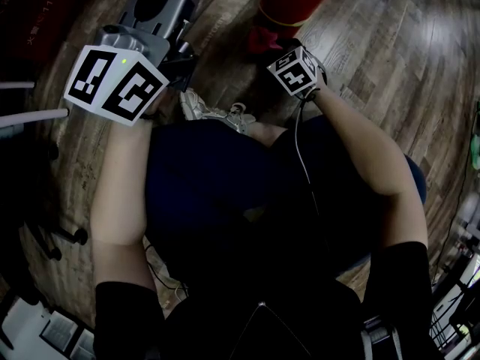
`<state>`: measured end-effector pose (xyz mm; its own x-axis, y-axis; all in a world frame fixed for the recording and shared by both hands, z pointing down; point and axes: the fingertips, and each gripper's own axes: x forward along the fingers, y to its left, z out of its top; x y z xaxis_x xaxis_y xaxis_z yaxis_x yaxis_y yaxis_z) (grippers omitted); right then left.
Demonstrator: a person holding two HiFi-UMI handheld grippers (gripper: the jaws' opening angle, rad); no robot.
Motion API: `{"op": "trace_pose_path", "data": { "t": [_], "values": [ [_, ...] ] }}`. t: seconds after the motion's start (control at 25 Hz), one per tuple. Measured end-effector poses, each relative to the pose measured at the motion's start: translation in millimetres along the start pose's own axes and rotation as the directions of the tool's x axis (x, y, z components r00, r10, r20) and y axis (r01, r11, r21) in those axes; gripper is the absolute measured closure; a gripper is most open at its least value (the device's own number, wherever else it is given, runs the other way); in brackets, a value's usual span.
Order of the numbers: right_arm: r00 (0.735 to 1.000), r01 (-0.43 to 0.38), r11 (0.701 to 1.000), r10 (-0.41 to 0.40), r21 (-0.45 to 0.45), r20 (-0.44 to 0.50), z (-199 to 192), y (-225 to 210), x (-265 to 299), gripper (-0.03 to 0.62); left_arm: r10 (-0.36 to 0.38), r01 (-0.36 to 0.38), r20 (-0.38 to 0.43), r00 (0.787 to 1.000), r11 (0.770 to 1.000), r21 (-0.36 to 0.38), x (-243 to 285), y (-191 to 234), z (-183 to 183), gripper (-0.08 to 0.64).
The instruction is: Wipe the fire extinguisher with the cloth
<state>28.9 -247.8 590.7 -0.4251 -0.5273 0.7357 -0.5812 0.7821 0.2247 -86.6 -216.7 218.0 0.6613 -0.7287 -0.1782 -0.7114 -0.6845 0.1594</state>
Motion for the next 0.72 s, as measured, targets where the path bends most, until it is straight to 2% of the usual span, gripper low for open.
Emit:
{"op": "trace_pose_path", "data": {
  "t": [0.16,0.4,0.52,0.72],
  "values": [
    [0.999,-0.017,1.0,0.016,-0.021,-0.04,-15,5,7,0.522,0.003,-0.003,0.003,1.0,1.0,-0.006,-1,1,0,0.546],
    [1.0,0.008,1.0,-0.008,-0.009,-0.02,-5,0,-5,0.522,0.027,-0.027,0.01,1.0,1.0,0.004,-5,5,2,0.546],
    [0.998,0.065,0.997,-0.065,-0.036,0.027,15,-4,-25,0.522,0.047,-0.047,0.013,0.999,0.999,0.002,-10,10,2,0.546],
    [0.974,0.199,0.961,-0.172,-0.191,0.15,63,0,-73,0.522,0.077,-0.076,0.034,0.996,0.997,-0.013,-18,18,6,0.546]
  ]
}}
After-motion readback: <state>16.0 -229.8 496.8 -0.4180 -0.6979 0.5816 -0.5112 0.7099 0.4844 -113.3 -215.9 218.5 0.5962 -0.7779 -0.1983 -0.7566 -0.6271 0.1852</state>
